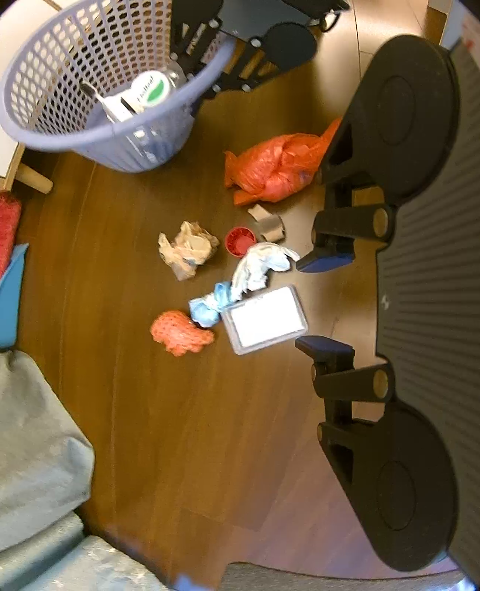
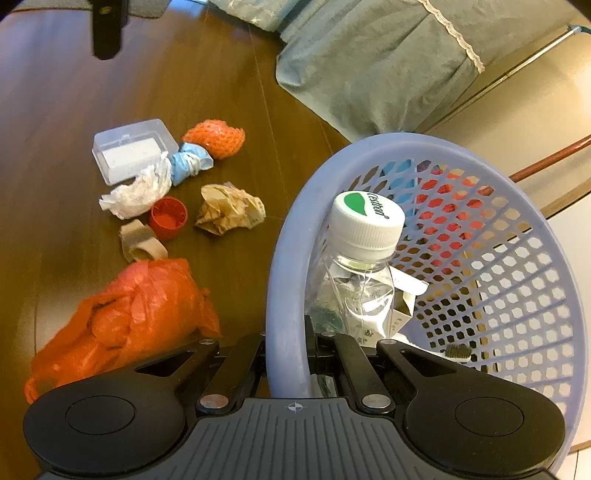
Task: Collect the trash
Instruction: 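Grasp the red plastic bag with the left gripper, then carry the red bag over the basket and release it, then grasp the clear plastic box with the left gripper, then carry the clear box over the basket and release it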
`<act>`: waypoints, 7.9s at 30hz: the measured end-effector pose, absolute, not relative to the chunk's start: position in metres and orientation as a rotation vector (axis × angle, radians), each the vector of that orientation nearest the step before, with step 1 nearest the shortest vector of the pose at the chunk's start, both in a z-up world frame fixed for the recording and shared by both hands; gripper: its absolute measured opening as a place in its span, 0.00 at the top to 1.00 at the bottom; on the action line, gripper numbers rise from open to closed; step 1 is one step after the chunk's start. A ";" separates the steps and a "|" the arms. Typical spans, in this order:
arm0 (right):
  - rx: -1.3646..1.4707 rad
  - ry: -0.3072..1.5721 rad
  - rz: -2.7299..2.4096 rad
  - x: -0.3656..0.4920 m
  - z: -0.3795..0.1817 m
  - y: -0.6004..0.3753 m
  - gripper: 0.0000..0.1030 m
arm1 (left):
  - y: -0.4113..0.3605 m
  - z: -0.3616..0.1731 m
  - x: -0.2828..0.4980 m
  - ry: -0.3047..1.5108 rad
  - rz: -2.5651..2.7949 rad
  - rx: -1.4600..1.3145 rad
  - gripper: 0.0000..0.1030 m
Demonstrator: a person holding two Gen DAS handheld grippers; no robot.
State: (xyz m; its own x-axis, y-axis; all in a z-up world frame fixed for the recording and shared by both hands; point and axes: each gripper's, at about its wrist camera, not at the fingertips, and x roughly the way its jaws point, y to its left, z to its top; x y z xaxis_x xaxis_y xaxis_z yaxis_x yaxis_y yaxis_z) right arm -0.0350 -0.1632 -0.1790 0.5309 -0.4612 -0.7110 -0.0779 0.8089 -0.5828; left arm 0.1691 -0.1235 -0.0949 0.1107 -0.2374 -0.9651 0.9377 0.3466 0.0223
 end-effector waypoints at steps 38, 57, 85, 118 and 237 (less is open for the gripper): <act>-0.582 1.051 -0.325 -0.068 -0.189 -0.206 1.00 | -0.176 -0.227 0.077 1.383 -1.093 0.571 0.78; -0.605 1.072 -0.279 -0.067 -0.189 -0.185 1.00 | -0.157 -0.102 0.142 1.088 -1.058 0.898 0.83; -0.628 1.025 -0.172 -0.060 -0.178 -0.139 1.00 | -0.194 -0.007 0.141 1.103 -1.148 0.620 0.83; -0.574 1.009 -0.212 -0.060 -0.171 -0.148 1.00 | -0.178 -0.017 0.197 1.065 -0.965 0.408 0.55; -0.566 1.016 -0.234 -0.052 -0.177 -0.158 1.00 | -0.265 0.019 0.079 1.063 -1.236 0.399 0.38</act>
